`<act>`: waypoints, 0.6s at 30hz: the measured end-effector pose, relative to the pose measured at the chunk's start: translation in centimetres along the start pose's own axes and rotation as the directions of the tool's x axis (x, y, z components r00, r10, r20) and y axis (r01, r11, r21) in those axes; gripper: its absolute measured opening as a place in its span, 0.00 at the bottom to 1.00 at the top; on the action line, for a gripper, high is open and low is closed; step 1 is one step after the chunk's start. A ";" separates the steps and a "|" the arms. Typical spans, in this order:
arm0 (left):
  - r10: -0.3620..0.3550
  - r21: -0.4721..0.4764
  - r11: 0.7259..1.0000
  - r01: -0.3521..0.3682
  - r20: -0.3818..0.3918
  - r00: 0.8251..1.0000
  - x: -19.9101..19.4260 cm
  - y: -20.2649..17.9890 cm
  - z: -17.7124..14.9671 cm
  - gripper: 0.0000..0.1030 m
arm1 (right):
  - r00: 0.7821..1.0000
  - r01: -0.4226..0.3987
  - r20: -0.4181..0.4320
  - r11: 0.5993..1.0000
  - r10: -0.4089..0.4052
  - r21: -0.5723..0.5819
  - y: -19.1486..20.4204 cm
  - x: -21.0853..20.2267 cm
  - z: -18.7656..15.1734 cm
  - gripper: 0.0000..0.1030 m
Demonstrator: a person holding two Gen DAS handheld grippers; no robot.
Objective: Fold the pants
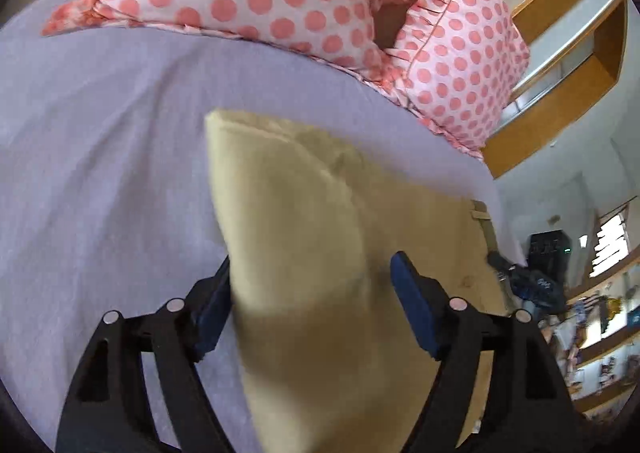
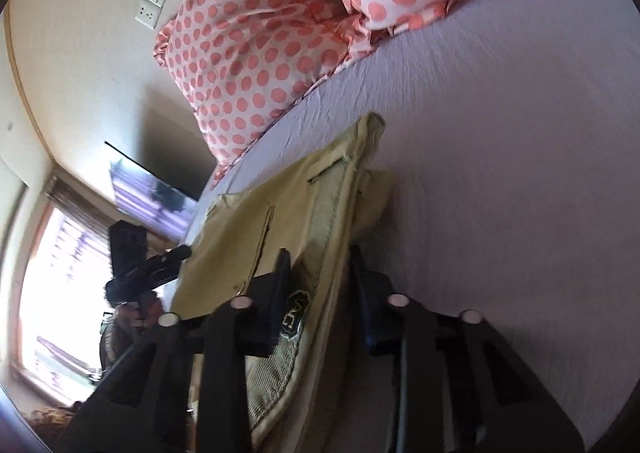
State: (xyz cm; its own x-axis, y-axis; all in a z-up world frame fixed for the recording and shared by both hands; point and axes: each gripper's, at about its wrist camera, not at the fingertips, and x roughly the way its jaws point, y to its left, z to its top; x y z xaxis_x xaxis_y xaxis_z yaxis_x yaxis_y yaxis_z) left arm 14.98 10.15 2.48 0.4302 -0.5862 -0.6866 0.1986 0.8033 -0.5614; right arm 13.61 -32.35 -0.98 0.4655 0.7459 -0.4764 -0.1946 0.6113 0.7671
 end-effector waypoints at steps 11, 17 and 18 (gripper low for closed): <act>-0.006 0.107 0.994 -0.007 0.116 0.993 -2.1 -4.1 3.5 0.04 | 0.982 -0.183 0.052 0.983 0.183 0.003 3.1 -0.6 4.0 0.12; 0.230 0.108 0.962 -0.251 0.176 0.957 2.4 -4.2 9.6 0.06 | 0.992 -0.034 0.121 0.999 0.034 -0.006 2.4 1.9 10.0 0.12; 0.285 0.096 0.949 -0.299 0.137 0.949 4.1 -3.7 10.0 0.07 | 0.995 0.008 0.104 1.000 -0.009 0.015 1.6 2.9 10.4 0.12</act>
State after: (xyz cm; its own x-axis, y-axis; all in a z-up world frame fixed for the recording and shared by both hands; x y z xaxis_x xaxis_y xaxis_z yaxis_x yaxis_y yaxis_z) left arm 24.78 5.83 6.39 0.5852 -0.3130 -0.7481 0.1449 0.9480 -0.2833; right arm 23.65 -32.02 3.34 0.5544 0.7089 -0.4361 -0.1780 0.6129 0.7699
